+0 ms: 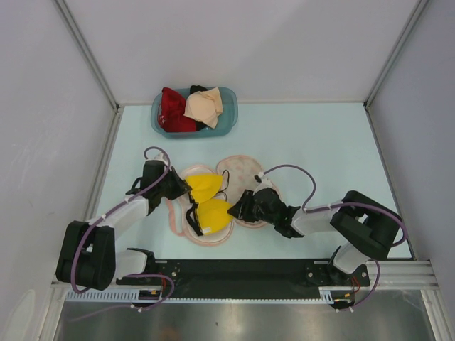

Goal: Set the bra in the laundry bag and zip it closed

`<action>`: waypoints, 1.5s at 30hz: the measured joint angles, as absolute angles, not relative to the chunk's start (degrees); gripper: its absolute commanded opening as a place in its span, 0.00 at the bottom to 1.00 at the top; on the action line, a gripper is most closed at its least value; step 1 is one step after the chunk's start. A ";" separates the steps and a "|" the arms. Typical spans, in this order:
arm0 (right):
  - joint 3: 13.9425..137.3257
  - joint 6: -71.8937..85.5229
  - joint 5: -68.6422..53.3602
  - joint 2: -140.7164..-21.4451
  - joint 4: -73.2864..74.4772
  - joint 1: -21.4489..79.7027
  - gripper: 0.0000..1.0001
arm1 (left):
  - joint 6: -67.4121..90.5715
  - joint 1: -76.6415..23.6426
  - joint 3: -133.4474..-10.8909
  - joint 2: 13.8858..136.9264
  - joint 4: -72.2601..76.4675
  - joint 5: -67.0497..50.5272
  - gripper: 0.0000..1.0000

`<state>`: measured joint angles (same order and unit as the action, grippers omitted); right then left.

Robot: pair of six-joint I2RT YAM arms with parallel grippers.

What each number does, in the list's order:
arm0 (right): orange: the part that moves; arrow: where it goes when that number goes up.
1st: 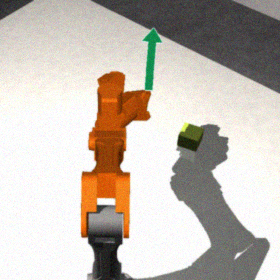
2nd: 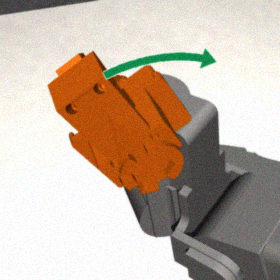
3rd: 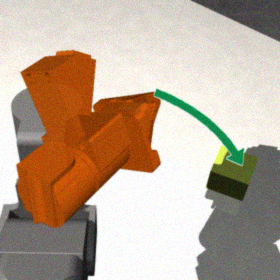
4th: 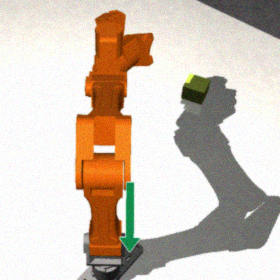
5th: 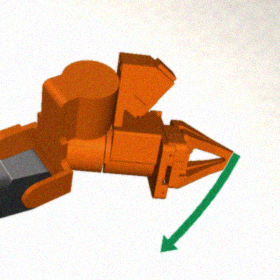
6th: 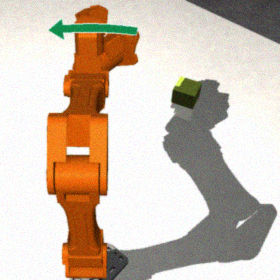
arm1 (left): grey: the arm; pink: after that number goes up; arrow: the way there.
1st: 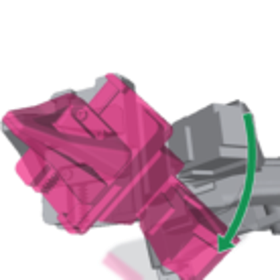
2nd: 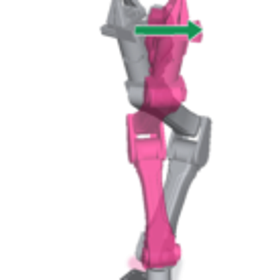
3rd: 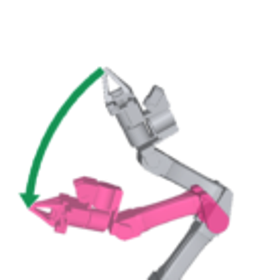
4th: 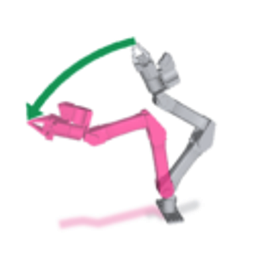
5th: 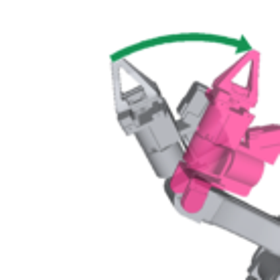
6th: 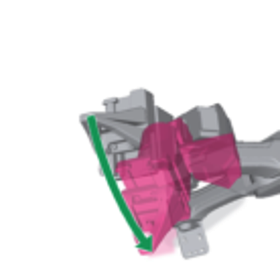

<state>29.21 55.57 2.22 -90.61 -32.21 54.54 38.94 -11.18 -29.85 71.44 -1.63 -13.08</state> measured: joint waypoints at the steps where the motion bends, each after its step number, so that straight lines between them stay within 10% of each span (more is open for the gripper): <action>1: 29.41 55.55 1.98 -90.61 -32.23 54.54 0.32 | 38.89 -11.20 -29.82 71.44 -1.65 -12.95 0.01; 15: 29.65 55.51 0.56 -90.61 -31.94 54.06 0.31 | 37.06 -11.38 -29.91 71.35 -3.81 -9.41 0.73; 38: 29.58 54.39 -1.67 -89.41 -31.03 50.46 0.10 | 37.43 -12.05 -29.21 59.40 -10.28 -4.16 0.62; 45: 29.58 53.69 -3.75 -89.30 -31.14 49.12 0.40 | 39.99 -12.86 -26.13 49.54 -14.83 -2.46 0.62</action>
<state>29.58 53.69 -3.75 -89.30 -31.14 49.12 39.99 -12.86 -26.13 49.54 -14.83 -2.46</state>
